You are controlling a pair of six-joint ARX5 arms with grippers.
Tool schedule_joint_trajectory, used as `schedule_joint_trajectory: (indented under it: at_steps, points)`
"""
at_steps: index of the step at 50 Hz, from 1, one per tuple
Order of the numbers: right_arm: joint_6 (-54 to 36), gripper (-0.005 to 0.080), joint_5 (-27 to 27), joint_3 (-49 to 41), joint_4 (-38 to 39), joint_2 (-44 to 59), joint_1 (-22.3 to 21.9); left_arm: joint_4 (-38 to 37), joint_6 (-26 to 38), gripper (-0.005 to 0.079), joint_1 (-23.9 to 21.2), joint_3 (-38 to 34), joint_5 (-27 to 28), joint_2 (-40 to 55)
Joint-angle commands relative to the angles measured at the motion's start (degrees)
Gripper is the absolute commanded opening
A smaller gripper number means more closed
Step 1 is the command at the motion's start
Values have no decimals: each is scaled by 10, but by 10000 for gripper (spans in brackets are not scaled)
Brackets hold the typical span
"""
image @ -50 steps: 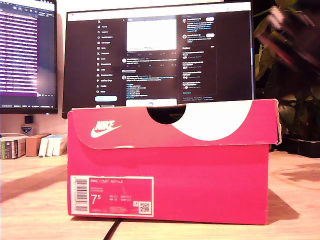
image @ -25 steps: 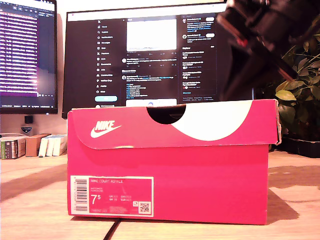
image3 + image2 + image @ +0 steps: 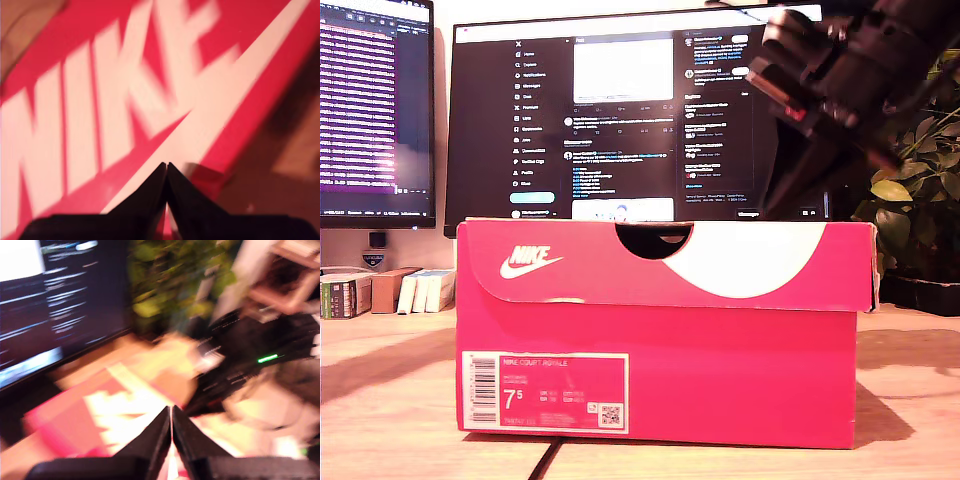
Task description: Close the red shoebox by pushing the lid with your left arm and holding the box in place with your right arm
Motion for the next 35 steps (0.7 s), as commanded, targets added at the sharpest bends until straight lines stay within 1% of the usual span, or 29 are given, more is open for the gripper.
schedule_joint_trajectory:
  at_steps: [1,7,12,17,21,26,35]
  points:
    - [-4,-12,24,-7,21,-50,6,4,10,-19,9,-7,-8,-26]
    - [-10,-12,79,-7,50,-93,2,0,27,-19,39,-7,-11,-33]
    - [-11,-12,107,-7,58,-129,-9,-14,40,-19,70,-9,-11,-40]
    - [-14,-12,115,-7,57,-165,-20,-24,53,-19,98,-17,-11,-52]
    - [-16,-12,128,-7,51,-193,-31,-21,53,-19,119,-34,-6,-69]
    - [-18,-12,130,-7,38,-226,-48,-14,54,-19,144,-61,-7,-93]
    - [-28,-12,141,-10,26,-289,-72,26,36,-19,165,-132,-7,-152]
